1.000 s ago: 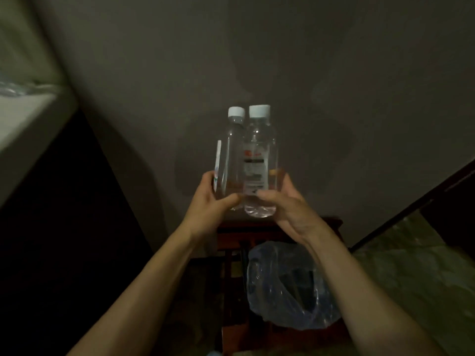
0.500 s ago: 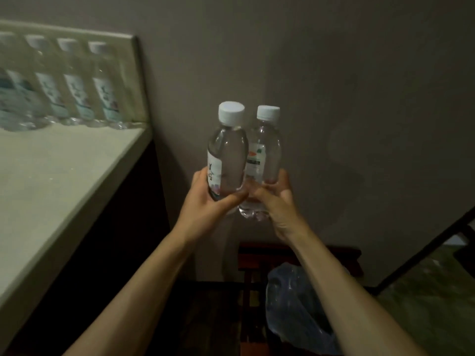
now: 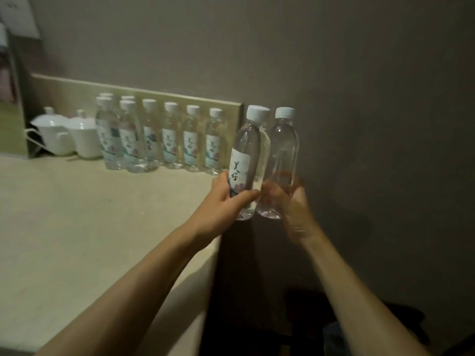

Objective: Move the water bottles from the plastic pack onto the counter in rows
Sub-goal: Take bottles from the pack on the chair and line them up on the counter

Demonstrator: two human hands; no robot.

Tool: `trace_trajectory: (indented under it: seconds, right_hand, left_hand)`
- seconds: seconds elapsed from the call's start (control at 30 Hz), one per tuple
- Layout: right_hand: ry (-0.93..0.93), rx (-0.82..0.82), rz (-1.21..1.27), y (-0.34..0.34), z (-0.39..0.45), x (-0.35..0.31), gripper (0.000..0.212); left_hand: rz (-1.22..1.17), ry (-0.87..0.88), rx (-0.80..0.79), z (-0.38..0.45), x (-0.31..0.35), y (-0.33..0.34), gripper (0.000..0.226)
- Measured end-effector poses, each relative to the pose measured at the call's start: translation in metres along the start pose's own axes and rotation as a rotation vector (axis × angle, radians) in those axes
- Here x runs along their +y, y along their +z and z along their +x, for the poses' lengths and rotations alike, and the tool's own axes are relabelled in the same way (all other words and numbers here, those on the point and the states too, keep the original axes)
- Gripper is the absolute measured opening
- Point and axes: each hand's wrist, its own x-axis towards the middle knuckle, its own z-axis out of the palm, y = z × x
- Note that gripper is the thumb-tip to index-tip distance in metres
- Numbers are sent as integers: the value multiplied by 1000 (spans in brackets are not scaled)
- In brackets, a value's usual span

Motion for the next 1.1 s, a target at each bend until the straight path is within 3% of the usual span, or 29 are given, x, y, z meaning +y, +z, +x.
trace_trajectory:
  seconds: [0.13,0.23,0.37,0.6,0.8,0.87,1.0,1.1]
  right_hand:
    - [3,-2,-91,60,13,22,60]
    - [25,-36,-15,92,19,35,50]
    - [132,-125,-18,119,28,42,40]
    - [225,-155,-75,148,37,57,41]
    - [190,-164,-185,140,43,65,76]
    - [141,-186,-311,140,50,67,70]
    - [84,-208,-330,148,62,70,51]
    - [122,-242,-330,147,67,74,57]
  left_hand:
    - [74,-57,-47,-4,-9,-76,38]
    - [117,-15,12,-7,-17,-113,24]
    - [248,18,121,-6,-28,-139,34]
    - [506,11,193,4,-33,-164,49]
    - [599,-44,386,10,-40,-179,46]
    - [618,-63,429,13,-44,-179,45]
    - [655,-53,466,19,-45,-175,54]
    - [667,-62,482,20,-47,-176,63]
